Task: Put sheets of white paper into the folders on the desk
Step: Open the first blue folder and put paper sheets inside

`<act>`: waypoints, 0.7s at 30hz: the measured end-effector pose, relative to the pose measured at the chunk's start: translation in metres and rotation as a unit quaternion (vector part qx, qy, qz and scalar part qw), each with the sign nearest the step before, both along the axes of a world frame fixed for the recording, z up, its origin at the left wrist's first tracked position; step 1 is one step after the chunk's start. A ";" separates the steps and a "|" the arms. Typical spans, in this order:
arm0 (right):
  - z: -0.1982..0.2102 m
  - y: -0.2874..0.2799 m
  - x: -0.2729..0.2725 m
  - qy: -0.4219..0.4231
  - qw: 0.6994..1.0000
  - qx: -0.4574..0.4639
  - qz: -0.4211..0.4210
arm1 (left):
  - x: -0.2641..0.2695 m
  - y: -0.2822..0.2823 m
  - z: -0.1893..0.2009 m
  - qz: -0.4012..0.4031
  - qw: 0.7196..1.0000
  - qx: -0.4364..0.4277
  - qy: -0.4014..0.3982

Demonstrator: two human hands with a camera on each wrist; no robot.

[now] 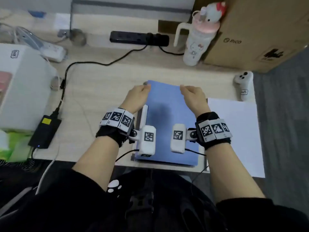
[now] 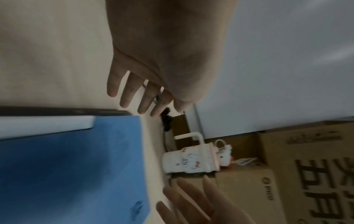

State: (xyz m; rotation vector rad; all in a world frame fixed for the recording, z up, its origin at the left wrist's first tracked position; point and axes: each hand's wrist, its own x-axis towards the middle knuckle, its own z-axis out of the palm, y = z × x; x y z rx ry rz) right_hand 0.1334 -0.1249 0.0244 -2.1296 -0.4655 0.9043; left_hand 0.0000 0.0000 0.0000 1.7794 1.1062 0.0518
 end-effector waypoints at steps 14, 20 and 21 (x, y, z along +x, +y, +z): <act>-0.082 -0.068 0.016 0.091 0.982 -0.058 -0.154 | -0.025 -0.035 -0.060 0.161 0.980 -0.113 -0.025; -0.086 -0.083 0.016 0.184 0.967 -0.006 -0.178 | -0.029 -0.042 -0.063 0.226 0.957 -0.156 -0.096; -0.086 -0.085 0.015 0.199 0.963 0.011 -0.180 | -0.030 -0.043 -0.064 0.235 0.952 -0.164 -0.107</act>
